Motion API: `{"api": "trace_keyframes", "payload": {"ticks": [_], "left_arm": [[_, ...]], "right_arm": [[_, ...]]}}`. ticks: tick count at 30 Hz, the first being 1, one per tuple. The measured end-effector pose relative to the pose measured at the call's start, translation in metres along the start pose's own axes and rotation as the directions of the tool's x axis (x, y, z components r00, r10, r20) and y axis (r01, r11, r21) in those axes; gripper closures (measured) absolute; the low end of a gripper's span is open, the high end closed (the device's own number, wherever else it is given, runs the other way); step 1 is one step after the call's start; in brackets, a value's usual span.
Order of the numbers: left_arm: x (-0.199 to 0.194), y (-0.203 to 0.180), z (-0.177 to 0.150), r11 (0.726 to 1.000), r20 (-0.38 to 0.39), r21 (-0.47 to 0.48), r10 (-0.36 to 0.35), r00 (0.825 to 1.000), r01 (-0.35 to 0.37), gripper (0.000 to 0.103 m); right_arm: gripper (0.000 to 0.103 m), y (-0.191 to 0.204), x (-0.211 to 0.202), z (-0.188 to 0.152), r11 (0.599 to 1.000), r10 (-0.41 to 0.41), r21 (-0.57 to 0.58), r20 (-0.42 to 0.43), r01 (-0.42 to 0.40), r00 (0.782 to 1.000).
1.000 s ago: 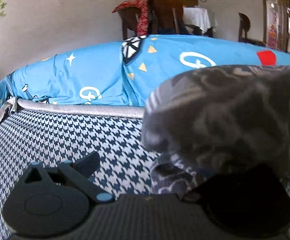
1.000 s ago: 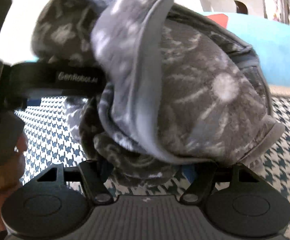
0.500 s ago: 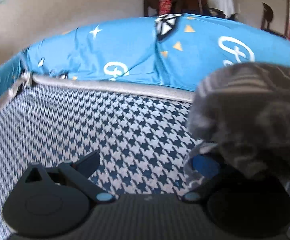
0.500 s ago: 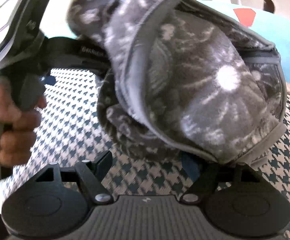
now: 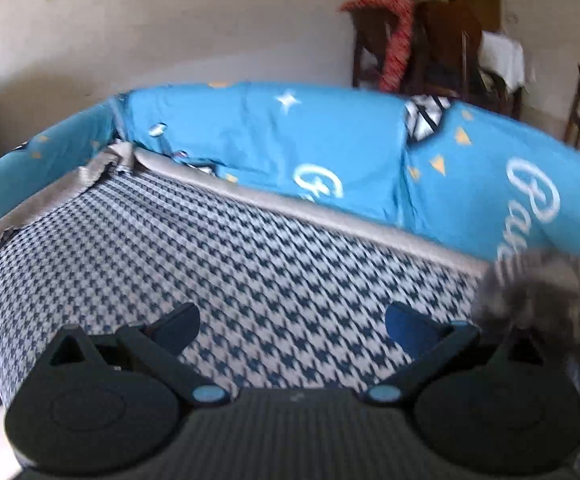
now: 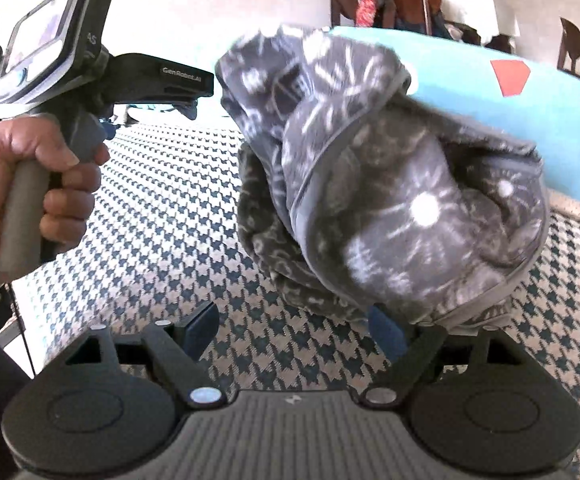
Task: Fold clothes
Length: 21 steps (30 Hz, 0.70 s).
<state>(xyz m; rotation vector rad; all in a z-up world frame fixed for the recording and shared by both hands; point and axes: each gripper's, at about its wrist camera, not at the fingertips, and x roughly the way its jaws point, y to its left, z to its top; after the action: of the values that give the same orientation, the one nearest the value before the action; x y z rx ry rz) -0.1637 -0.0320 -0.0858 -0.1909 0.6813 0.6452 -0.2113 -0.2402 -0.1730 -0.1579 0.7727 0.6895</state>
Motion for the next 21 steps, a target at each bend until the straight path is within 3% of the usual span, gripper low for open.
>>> {"api": "trace_keyframes", "payload": {"ticks": [6,12,17,21], "left_arm": [[-0.028,0.012,0.008,0.995,0.063,-0.047,-0.086,0.994,0.089,0.0],[-0.065,0.006,0.015,0.979,0.171,-0.052,-0.187,0.967,0.199,0.0],[-0.074,-0.029,0.009,0.964,0.184,0.022,-0.266,0.946,0.267,0.0],[-0.077,-0.058,-0.004,0.945,0.171,0.105,-0.323,0.931,0.309,0.0]], "right_arm": [[0.02,-0.02,-0.041,0.011,1.0,-0.012,0.016,0.077,0.011,0.997],[0.019,-0.059,-0.073,0.014,0.987,-0.107,0.134,0.149,0.087,0.983],[0.019,-0.101,-0.069,0.041,0.946,-0.248,0.251,0.15,0.205,0.957],[0.019,-0.116,-0.072,0.053,0.917,-0.31,0.312,0.168,0.248,0.936]]}}
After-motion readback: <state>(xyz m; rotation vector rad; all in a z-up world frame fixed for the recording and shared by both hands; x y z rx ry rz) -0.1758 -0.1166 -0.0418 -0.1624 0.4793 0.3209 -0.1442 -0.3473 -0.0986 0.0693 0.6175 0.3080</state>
